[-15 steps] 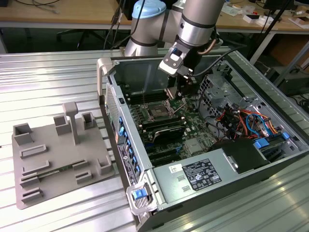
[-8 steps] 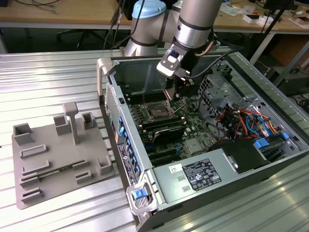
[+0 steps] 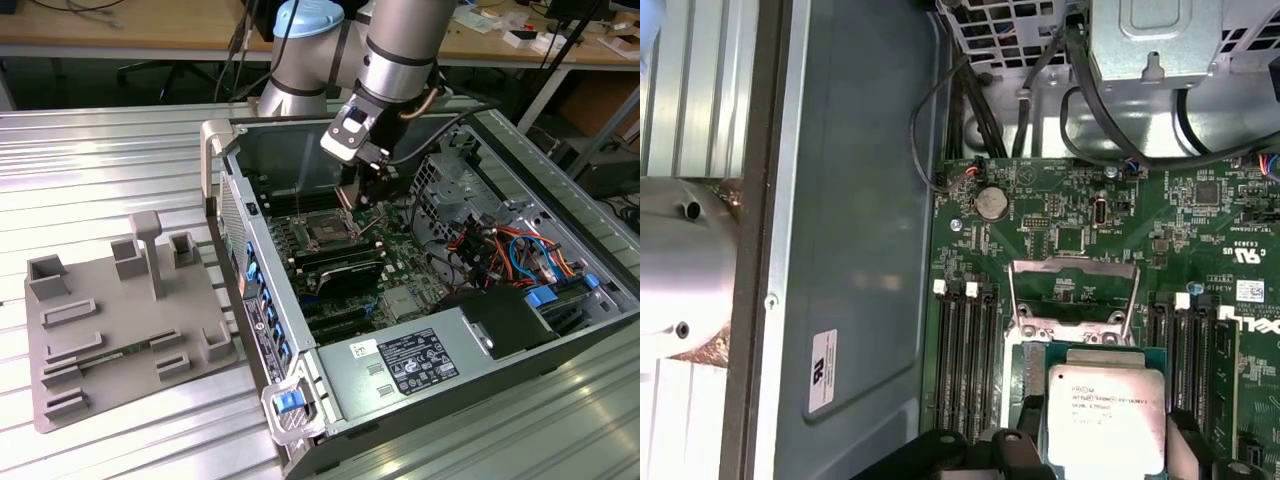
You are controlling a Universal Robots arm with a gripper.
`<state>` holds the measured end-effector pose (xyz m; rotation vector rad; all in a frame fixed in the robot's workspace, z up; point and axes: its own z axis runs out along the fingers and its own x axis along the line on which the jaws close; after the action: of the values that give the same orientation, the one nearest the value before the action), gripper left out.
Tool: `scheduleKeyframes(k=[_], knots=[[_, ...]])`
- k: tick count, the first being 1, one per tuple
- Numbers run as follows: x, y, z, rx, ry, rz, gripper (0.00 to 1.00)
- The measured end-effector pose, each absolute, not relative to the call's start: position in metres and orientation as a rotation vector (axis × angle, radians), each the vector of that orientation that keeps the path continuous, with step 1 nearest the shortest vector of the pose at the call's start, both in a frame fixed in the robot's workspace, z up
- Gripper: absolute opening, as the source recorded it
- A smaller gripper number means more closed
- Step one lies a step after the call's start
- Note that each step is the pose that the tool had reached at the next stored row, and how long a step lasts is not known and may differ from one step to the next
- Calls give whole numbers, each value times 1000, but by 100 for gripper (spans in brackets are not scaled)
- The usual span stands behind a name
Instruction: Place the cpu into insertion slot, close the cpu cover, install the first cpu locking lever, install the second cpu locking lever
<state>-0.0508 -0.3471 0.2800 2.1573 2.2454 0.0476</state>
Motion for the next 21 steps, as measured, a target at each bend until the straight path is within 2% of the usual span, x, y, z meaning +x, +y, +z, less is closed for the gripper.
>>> scheduleKeyframes(k=[21], knots=[[-58,-345,273,2157,2245,47,55]])
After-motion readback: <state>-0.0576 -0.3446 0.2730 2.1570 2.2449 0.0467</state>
